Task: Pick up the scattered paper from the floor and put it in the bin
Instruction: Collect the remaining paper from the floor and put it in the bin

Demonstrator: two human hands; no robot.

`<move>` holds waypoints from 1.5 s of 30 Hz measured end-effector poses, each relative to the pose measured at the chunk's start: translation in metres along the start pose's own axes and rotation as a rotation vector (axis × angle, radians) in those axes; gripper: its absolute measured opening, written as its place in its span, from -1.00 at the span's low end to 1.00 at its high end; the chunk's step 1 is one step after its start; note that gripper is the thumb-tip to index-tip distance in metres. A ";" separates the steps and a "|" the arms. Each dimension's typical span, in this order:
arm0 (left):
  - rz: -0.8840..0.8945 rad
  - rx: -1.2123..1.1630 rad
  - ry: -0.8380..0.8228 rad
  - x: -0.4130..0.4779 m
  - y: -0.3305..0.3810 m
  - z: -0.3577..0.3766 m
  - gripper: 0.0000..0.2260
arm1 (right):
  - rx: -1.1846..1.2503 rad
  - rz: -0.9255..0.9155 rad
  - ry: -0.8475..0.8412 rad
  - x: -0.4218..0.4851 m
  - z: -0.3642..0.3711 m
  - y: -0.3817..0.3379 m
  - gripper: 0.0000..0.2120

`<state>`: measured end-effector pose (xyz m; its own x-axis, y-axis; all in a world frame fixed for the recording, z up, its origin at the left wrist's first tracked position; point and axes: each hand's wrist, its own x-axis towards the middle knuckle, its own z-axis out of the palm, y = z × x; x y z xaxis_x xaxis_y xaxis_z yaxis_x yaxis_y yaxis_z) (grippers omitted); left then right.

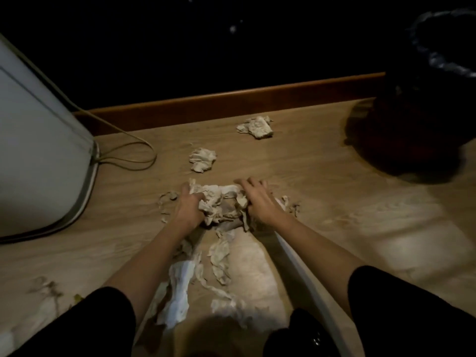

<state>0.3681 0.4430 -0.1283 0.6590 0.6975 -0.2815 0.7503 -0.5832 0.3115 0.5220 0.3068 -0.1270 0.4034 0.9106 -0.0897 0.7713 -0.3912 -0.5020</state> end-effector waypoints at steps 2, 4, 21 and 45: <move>-0.008 0.028 -0.112 0.009 -0.013 0.000 -0.67 | -0.026 0.030 -0.167 0.016 0.009 -0.007 -0.24; 0.011 0.032 -0.204 0.013 -0.018 0.003 -0.69 | -0.075 0.061 -0.293 0.026 0.019 -0.009 -0.24; 0.302 -0.186 0.174 0.024 0.117 -0.019 -0.73 | 0.043 0.092 0.374 -0.001 -0.049 0.051 -0.68; 0.990 -0.060 0.041 0.130 0.561 -0.132 -0.56 | 0.014 0.541 0.737 -0.047 -0.422 0.254 -0.81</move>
<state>0.8673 0.2618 0.1301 0.9836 -0.0787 0.1621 -0.1427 -0.8893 0.4344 0.9065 0.1090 0.1128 0.9241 0.2855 0.2541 0.3813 -0.7341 -0.5619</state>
